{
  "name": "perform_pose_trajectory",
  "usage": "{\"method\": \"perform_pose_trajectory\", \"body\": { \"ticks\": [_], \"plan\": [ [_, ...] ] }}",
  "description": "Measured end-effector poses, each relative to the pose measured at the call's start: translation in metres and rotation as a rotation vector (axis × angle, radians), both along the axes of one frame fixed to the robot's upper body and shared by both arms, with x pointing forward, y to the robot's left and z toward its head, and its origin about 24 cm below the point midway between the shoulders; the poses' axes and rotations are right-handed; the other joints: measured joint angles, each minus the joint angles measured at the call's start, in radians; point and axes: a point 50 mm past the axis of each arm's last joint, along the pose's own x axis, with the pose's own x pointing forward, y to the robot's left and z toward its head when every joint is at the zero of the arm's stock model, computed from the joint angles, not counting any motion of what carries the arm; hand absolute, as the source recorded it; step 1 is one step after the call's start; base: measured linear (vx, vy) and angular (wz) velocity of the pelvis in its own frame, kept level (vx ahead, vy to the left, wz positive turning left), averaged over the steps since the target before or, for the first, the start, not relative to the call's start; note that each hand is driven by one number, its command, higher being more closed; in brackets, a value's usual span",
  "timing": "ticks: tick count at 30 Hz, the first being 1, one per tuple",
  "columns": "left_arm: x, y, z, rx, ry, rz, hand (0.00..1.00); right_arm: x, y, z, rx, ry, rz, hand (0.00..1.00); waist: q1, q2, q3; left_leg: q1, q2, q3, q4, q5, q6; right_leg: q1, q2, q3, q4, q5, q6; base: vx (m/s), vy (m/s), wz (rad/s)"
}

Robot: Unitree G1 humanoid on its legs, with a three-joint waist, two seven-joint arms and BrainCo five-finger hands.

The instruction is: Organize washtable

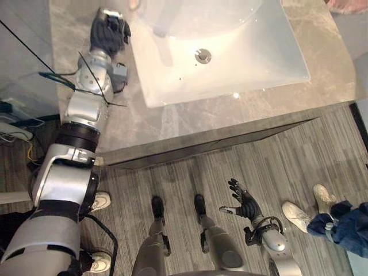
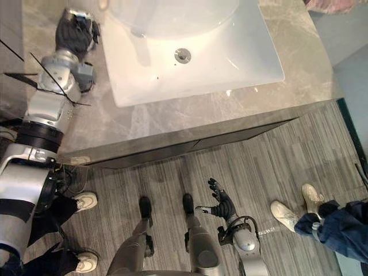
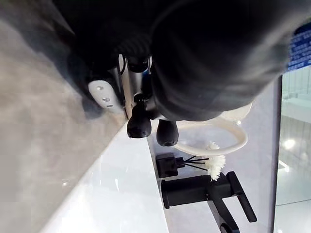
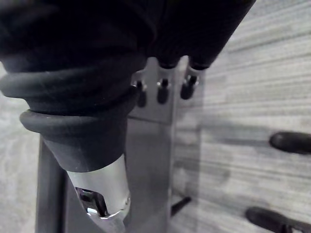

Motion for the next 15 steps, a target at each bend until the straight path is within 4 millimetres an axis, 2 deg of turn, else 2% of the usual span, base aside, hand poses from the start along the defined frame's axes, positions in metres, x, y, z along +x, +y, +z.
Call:
{"method": "perform_pose_trajectory", "body": {
  "ticks": [6, 8, 10, 11, 13, 14, 15],
  "plan": [
    [0.001, 0.002, -0.045, -0.032, 0.113, -0.015, 1.0, -0.01, -0.001, -0.014, -0.001, 0.07, -0.001, 0.0, 0.005, 0.022, -0.03, 0.034, -0.001, -0.022, -0.003, -0.004, -0.005, 0.044, 0.0, -0.021, 0.0, -0.005, -0.004, -0.03, 0.013, 0.09],
    [-0.004, -0.002, -0.061, -0.055, 0.131, -0.042, 1.0, -0.012, -0.001, -0.017, -0.002, 0.087, 0.0, 0.0, 0.02, 0.029, -0.046, 0.04, 0.0, -0.026, -0.006, -0.004, -0.006, 0.052, 0.0, -0.025, 0.0, -0.007, -0.006, -0.01, 0.013, 0.07],
    [-0.022, -0.012, -0.096, -0.075, 0.167, -0.103, 1.0, -0.012, -0.002, -0.021, -0.004, 0.11, -0.002, 0.0, 0.032, 0.044, -0.062, 0.064, -0.004, -0.046, -0.006, -0.004, -0.005, 0.085, -0.004, -0.046, 0.0, -0.016, 0.001, 0.03, 0.015, 0.23],
    [-0.027, -0.017, -0.105, -0.085, 0.178, -0.123, 1.0, -0.012, -0.002, -0.021, -0.004, 0.111, -0.002, 0.0, 0.037, 0.048, -0.068, 0.07, -0.005, -0.053, -0.006, -0.004, -0.005, 0.093, -0.004, -0.053, 0.002, -0.02, 0.001, 0.04, 0.021, 0.24],
    [-0.058, -0.032, -0.142, -0.15, 0.217, -0.214, 1.0, -0.009, -0.002, -0.02, -0.004, 0.104, 0.0, 0.0, 0.07, 0.06, -0.108, 0.082, -0.007, -0.06, -0.006, -0.004, -0.006, 0.109, -0.006, -0.066, 0.005, -0.031, 0.002, 0.05, 0.017, 0.18],
    [-0.067, -0.036, -0.151, -0.171, 0.227, -0.234, 1.0, -0.008, -0.002, -0.019, -0.005, 0.099, 0.0, 0.0, 0.077, 0.064, -0.116, 0.085, -0.009, -0.066, -0.006, -0.004, -0.006, 0.115, -0.007, -0.072, 0.004, -0.034, 0.002, 0.04, 0.016, 0.31],
    [-0.084, -0.041, -0.167, -0.231, 0.252, -0.275, 1.0, -0.006, -0.002, -0.018, -0.005, 0.091, 0.001, 0.0, 0.086, 0.07, -0.128, 0.094, -0.012, -0.083, -0.006, -0.004, -0.006, 0.124, -0.009, -0.088, 0.007, -0.043, 0.006, 0.03, 0.019, 0.36]
  ]
}}
